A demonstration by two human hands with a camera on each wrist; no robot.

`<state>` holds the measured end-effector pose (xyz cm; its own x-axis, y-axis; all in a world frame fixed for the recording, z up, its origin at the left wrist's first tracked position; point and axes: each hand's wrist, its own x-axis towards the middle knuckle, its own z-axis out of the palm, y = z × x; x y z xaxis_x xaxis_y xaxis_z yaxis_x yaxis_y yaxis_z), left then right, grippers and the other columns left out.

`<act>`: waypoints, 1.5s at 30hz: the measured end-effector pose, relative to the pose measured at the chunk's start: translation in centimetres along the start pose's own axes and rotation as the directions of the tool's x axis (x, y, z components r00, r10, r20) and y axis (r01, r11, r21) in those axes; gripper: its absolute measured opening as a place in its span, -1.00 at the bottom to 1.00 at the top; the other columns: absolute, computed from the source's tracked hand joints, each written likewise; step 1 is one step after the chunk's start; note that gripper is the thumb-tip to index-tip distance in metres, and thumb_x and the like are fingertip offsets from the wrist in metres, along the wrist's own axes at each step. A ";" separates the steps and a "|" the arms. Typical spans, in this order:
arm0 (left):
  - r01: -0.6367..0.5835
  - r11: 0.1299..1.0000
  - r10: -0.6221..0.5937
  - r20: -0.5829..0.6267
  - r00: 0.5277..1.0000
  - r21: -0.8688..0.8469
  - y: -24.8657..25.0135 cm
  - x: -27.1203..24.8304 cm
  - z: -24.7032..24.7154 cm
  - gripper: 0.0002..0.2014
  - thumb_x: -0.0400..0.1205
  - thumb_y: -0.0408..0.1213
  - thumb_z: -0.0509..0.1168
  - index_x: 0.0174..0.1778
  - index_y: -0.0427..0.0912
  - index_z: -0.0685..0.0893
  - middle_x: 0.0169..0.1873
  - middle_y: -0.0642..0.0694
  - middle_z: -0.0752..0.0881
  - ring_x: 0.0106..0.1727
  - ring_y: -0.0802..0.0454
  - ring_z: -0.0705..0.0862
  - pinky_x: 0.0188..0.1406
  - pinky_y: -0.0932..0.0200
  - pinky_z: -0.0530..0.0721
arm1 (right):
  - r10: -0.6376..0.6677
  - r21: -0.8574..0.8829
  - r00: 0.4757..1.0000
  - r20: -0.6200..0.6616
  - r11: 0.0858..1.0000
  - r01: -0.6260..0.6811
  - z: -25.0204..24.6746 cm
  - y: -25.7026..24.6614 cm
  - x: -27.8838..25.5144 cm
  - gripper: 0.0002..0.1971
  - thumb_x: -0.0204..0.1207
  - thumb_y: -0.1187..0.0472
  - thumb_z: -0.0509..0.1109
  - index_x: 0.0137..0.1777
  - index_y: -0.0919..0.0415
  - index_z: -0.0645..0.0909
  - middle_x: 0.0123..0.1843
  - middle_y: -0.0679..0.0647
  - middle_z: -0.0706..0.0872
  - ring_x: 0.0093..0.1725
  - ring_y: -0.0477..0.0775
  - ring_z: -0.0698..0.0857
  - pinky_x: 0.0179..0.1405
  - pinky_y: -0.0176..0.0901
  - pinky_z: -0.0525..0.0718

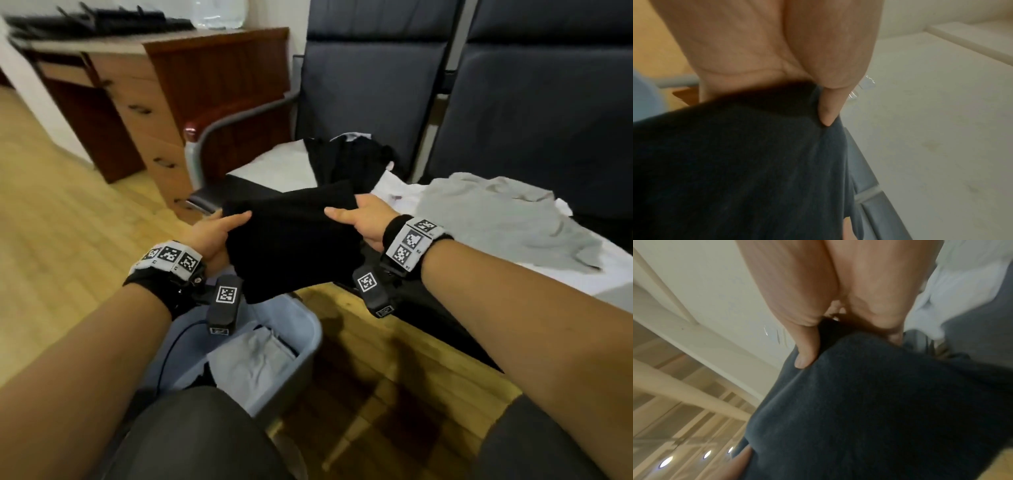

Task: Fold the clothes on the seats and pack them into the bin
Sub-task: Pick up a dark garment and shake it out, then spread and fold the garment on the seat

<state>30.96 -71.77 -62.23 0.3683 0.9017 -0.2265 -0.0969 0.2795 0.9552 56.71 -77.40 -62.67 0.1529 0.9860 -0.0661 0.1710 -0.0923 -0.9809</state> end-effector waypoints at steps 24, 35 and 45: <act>0.785 0.619 -0.754 -0.298 0.586 -0.022 -28.1 5.5 -21.6 -0.69 0.70 -0.17 0.26 0.29 -0.24 0.47 0.13 -0.38 0.61 0.02 -0.33 0.63 0.00 -0.30 0.59 | 0.610 -0.909 0.772 0.179 0.402 -0.107 23.8 20.8 12.3 -0.54 0.69 0.08 0.30 0.49 0.34 0.47 0.39 0.25 0.62 0.37 0.28 0.61 0.35 0.00 0.57; 0.644 0.713 -0.483 -0.473 0.737 0.276 -19.7 7.3 -20.7 -0.75 0.72 -0.25 0.21 -0.28 -0.23 0.52 -0.42 -0.21 0.57 -0.54 -0.04 0.56 -0.43 0.21 0.47 | 0.550 -0.549 0.801 0.235 0.756 -0.358 20.7 15.5 12.2 -0.73 0.56 -0.03 0.38 0.15 0.09 0.54 0.07 0.08 0.68 0.02 0.09 0.66 -0.07 -0.11 0.63; 0.287 0.825 -0.221 -0.191 0.957 0.487 -2.3 5.4 -4.7 -0.82 0.68 -0.37 0.19 -0.26 -0.24 0.53 -0.38 -0.16 0.68 -0.36 -0.08 0.66 -0.34 0.18 0.57 | 0.319 -0.160 0.943 0.092 0.940 -0.302 7.0 0.8 5.8 -0.88 0.67 0.08 0.31 -0.08 0.07 0.55 0.03 0.04 0.69 0.09 0.04 0.64 0.24 0.01 0.55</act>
<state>28.86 -66.05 -66.57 0.1974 0.8637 -0.4637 0.4761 0.3291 0.8155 50.94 -70.76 -65.14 0.1089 0.9136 -0.3918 0.2707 -0.4065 -0.8726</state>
